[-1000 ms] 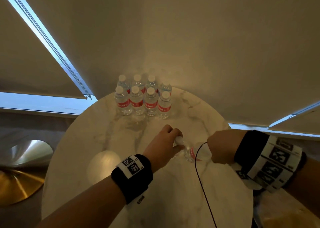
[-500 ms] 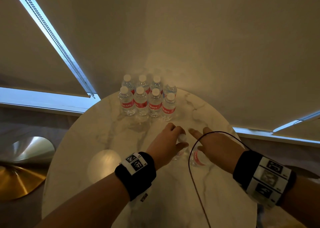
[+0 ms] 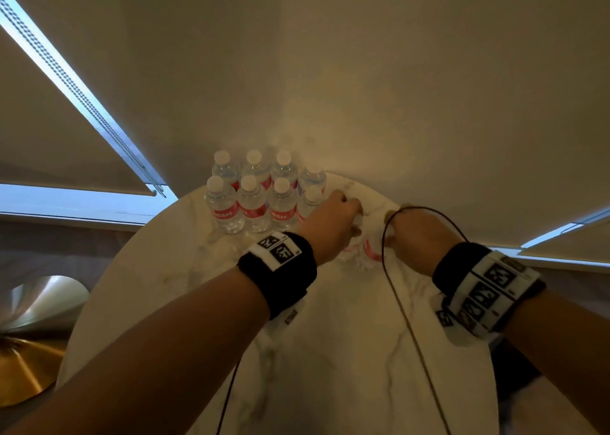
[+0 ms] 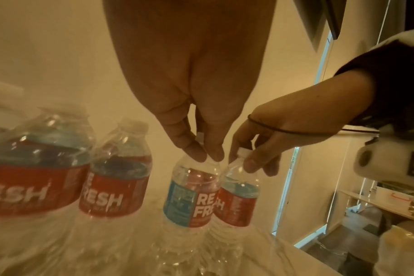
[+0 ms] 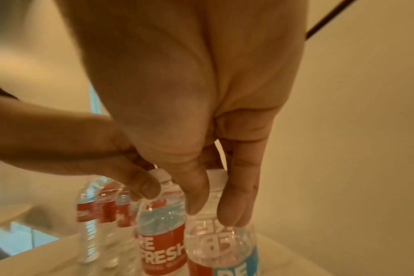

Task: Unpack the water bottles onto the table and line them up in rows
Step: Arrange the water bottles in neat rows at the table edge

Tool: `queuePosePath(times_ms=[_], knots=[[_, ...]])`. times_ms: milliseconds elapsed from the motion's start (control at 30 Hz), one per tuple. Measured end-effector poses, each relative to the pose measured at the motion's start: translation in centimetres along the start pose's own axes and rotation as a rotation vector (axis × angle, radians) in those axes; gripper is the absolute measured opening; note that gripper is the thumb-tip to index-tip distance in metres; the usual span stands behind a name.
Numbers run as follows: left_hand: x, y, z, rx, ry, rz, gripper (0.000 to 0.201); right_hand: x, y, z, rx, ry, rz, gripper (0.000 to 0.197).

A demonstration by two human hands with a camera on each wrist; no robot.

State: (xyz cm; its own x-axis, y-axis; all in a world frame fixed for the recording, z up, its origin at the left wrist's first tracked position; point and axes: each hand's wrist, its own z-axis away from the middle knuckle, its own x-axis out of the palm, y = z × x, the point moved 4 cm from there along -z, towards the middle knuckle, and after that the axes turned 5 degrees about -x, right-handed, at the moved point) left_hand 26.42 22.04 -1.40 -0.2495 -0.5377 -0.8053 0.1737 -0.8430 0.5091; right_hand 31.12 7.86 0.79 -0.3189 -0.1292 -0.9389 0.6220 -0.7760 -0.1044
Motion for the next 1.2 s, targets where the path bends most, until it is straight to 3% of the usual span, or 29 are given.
queuePosePath(times_ms=[167,433,633,733,1200], knots=[[-2.2,0.4,-3.5,-0.007,-0.006,-0.144,0.033,-1.4,1.0,-5.8,-0.002,0.085,-0.042,0.030],[-3.5,-1.1,-5.7,-0.036,-0.032,-0.131,0.027,-2.5,0.9,-10.6,-0.053,0.108,-0.097,0.033],[-2.6,-1.5,-5.6,0.021,0.007,-0.107,0.030,-2.7,-0.1,-11.8,-0.125,0.123,-0.116,0.028],[-2.9,-1.8,-5.4,-0.016,0.034,-0.044,0.029,-2.9,-1.0,-12.1,-0.155,0.123,-0.119,0.027],[-3.5,-1.8,-4.5,0.024,0.053,-0.072,0.032,-2.9,-1.3,-12.1,-0.136,0.157,-0.177,0.028]])
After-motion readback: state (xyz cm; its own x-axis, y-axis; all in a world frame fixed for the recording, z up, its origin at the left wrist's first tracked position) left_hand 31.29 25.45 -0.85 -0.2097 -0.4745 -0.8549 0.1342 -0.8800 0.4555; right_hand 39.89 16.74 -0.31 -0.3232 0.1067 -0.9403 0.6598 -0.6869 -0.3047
